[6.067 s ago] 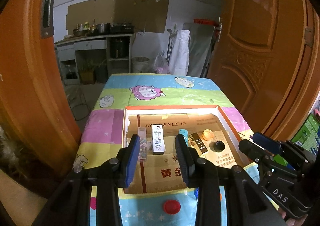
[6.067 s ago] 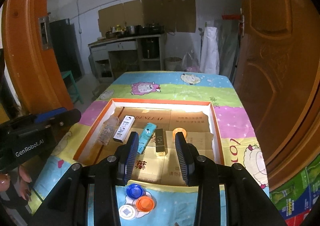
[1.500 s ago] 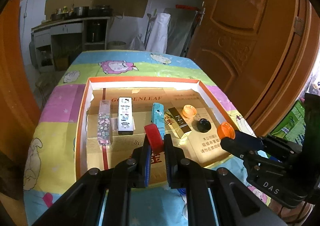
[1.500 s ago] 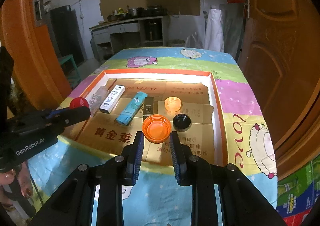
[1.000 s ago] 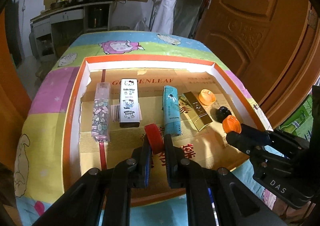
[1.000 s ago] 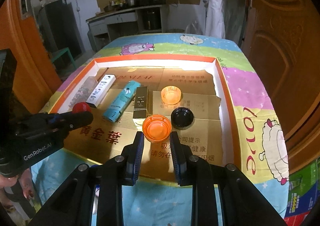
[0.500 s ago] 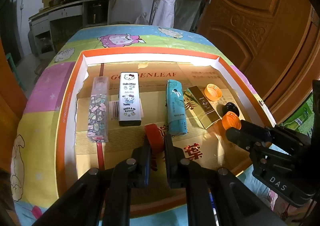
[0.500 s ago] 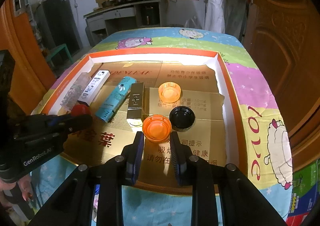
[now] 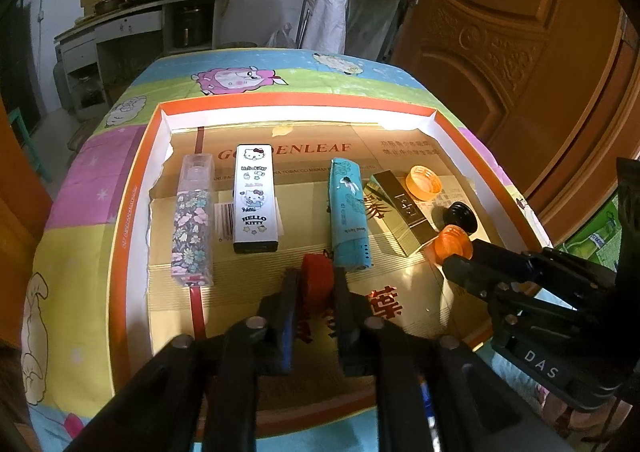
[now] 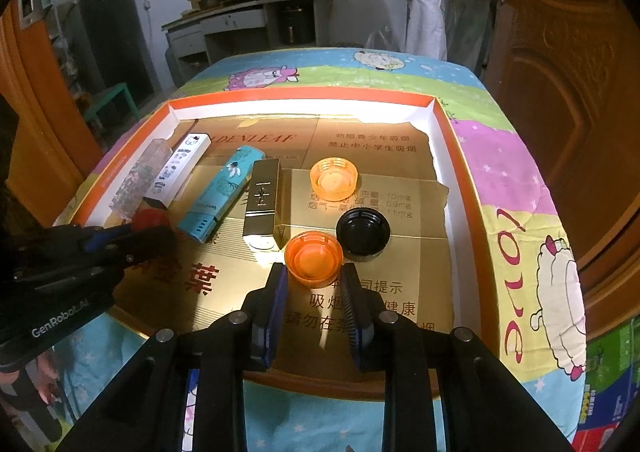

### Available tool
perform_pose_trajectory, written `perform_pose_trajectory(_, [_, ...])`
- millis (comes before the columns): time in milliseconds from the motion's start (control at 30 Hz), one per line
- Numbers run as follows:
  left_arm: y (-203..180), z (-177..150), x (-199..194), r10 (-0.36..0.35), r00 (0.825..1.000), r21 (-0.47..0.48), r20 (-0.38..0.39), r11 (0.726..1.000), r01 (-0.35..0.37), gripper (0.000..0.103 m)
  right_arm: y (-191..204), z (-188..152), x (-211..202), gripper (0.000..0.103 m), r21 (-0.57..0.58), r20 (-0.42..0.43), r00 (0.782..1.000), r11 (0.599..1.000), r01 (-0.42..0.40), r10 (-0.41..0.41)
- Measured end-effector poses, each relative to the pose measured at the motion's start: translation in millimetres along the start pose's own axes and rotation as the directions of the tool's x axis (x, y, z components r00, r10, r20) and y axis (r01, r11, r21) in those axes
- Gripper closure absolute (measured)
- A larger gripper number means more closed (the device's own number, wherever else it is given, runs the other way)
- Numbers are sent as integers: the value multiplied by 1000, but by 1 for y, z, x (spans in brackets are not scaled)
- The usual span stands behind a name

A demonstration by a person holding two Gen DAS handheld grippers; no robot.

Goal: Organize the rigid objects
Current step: 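Carry the red cap with the left tool while the right tool carries the orange cap into the tray, then release the red cap with the left tool while the right tool releases the orange cap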

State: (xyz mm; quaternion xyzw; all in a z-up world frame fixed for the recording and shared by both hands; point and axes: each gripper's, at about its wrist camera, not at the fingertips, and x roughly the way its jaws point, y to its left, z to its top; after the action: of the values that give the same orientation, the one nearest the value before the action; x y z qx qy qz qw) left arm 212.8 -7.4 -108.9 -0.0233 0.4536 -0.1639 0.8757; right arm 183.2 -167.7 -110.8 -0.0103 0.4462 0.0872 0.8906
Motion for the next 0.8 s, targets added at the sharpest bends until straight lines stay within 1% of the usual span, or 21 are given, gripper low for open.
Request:
perform_pose_trajectory(33, [0,0,-1,1,1000,0,3,1000,-1,71,0,0,0,72,-2,1,1000,1000,4,-4])
perform_pose_trajectory(100, [-1,0,-2,0,1000,1,10,1000,-1,66,0,0,0,66,-1,1,1000,1000,12,-12])
perform_pose_trajectory(433, [-1,0,-11,6,999,-4,33,1000,-5,66,0,-1,-9,65,3,16,1000,1000,17,-17])
perform_pose_trajectory(800, [-4,-5,-30,7,998,0,65,1000,-7,66,4,-3,-28,65,6,39,999,1000,19,-19])
